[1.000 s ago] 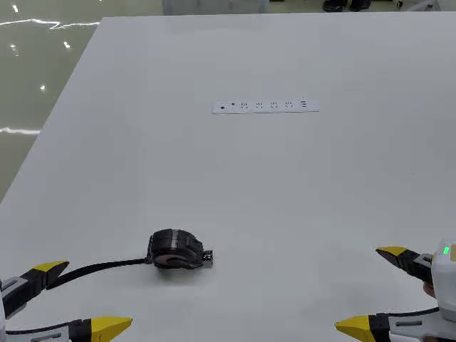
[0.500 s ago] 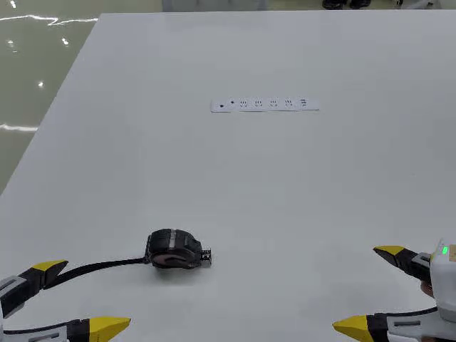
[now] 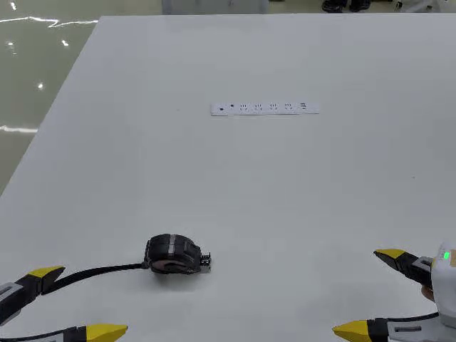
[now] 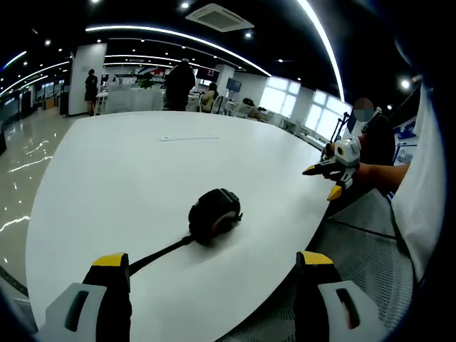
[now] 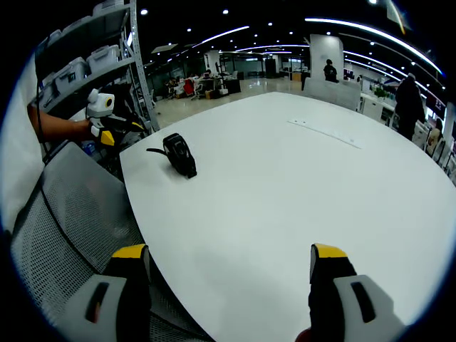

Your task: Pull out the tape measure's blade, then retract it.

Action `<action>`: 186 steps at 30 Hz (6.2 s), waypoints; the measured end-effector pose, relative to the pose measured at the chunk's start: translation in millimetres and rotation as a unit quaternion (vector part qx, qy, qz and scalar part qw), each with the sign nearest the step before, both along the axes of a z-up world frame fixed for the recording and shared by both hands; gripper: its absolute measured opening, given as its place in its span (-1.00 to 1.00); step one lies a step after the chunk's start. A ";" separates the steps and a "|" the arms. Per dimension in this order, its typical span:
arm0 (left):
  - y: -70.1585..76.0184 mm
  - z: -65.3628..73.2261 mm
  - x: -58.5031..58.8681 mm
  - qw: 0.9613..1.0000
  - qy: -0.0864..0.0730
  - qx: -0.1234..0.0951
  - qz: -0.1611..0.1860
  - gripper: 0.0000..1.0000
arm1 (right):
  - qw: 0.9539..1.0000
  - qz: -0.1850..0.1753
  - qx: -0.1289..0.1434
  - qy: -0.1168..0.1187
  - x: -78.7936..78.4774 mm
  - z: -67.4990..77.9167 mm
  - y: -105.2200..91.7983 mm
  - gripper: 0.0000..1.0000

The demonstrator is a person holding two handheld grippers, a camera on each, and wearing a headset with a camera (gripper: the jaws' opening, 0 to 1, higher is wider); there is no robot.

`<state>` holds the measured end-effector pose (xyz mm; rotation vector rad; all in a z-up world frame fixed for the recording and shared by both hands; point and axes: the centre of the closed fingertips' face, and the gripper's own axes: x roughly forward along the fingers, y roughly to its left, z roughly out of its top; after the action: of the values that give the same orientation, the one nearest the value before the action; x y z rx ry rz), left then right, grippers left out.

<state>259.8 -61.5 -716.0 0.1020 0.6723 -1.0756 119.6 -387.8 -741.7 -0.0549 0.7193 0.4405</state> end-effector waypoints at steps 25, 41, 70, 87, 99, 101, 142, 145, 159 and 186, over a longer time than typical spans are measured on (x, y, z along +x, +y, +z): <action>2.2 0.3 2.0 1.000 0.000 0.000 0.002 0.85 | 1.000 -0.005 0.001 0.001 -1.0 -1.7 -1.6 0.89; 0.3 0.8 2.3 1.000 -0.002 0.000 -0.005 0.84 | 1.000 -0.003 0.003 -0.001 0.0 -1.9 0.2 0.89; -46.9 -2.7 17.0 0.988 -0.037 0.014 -0.149 0.73 | 0.994 0.090 0.032 -0.051 48.5 -1.8 44.2 0.73; -63.9 -29.5 22.2 0.976 -0.031 0.048 -0.208 0.60 | 0.989 0.132 0.050 -0.044 76.8 -22.3 79.1 0.52; -76.8 -45.2 30.6 0.971 -0.020 0.063 -0.232 0.44 | 0.987 0.149 0.050 -0.032 90.3 -31.7 88.0 0.43; -78.3 -47.0 31.5 0.969 -0.023 0.066 -0.236 0.38 | 0.987 0.149 0.052 -0.031 91.4 -32.5 88.5 0.42; -97.5 -61.5 38.4 0.958 -0.014 0.079 -0.275 -0.36 | 0.984 0.151 0.082 -0.042 106.4 -22.4 107.0 0.40; -98.0 -62.3 38.0 0.956 -0.017 0.081 -0.282 -0.36 | 0.984 0.155 0.084 -0.042 107.8 -23.8 110.5 0.38; -98.8 -68.7 37.6 0.926 -0.064 0.134 -0.346 -0.42 | 0.975 0.206 0.065 -0.059 118.8 -33.0 132.9 0.20; -96.3 -70.2 38.0 0.909 -0.082 0.176 -0.369 -0.45 | 0.956 0.281 0.028 -0.080 142.7 -52.8 168.2 -0.19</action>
<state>297.8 -157.8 -786.2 0.8039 0.6835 -1.6350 262.3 -219.6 -794.5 -0.2442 0.5227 0.9896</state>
